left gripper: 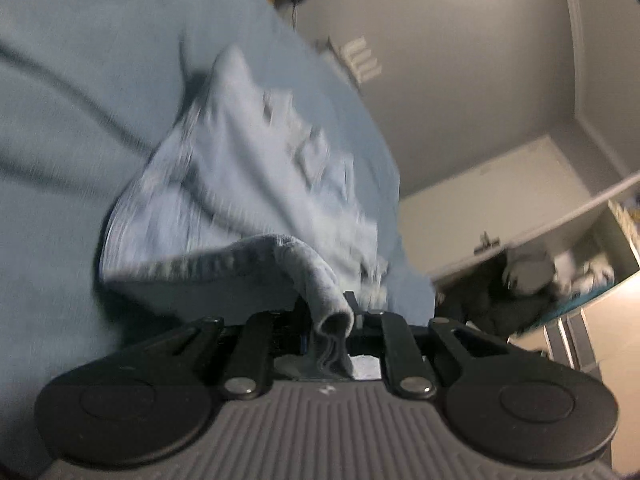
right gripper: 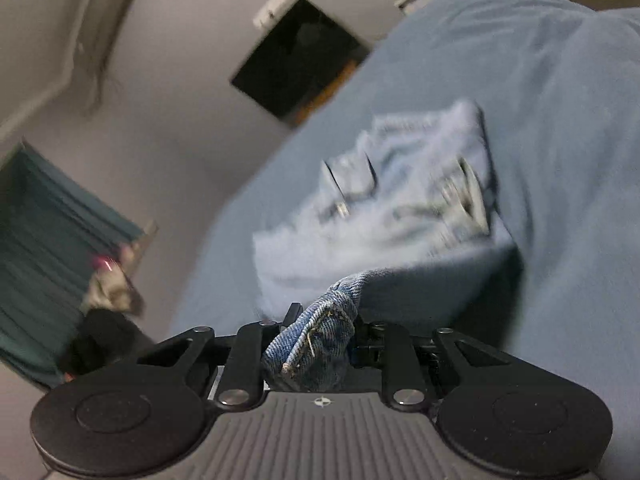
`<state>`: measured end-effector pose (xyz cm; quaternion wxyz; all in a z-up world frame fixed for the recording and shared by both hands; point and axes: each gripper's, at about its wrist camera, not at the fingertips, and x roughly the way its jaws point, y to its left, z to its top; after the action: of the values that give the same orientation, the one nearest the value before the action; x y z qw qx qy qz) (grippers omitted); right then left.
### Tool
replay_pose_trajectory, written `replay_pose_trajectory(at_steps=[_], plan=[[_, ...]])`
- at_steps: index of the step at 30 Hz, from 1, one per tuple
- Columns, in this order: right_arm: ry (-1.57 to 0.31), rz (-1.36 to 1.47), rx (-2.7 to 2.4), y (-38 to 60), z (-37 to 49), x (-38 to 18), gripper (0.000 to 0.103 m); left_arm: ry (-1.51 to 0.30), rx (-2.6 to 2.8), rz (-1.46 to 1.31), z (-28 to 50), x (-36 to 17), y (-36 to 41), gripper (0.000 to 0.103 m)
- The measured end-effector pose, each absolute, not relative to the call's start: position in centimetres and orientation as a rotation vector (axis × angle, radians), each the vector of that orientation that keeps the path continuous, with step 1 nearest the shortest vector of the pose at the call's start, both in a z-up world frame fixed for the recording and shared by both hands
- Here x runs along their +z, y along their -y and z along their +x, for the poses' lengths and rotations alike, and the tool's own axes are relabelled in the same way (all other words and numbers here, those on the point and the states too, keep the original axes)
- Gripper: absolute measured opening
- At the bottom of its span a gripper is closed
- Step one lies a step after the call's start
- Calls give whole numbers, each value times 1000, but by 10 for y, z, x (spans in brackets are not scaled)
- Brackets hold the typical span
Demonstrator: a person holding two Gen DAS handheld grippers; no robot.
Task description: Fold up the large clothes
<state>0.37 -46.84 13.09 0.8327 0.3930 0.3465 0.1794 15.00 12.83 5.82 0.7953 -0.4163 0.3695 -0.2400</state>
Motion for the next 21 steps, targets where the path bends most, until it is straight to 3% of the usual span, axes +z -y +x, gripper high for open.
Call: replay_pose_trajectory(at_steps=[12,19,21], plan=[[-608,919,230,472,158,105,24,-730,-365,-862,317,80,-124,10],[-560,940,95,476,217,32,25,-770,-237,-793,403,50,-106,10],[-581,953,78,476,228,9,31,-823,-199,-756,417,39,-100,13]])
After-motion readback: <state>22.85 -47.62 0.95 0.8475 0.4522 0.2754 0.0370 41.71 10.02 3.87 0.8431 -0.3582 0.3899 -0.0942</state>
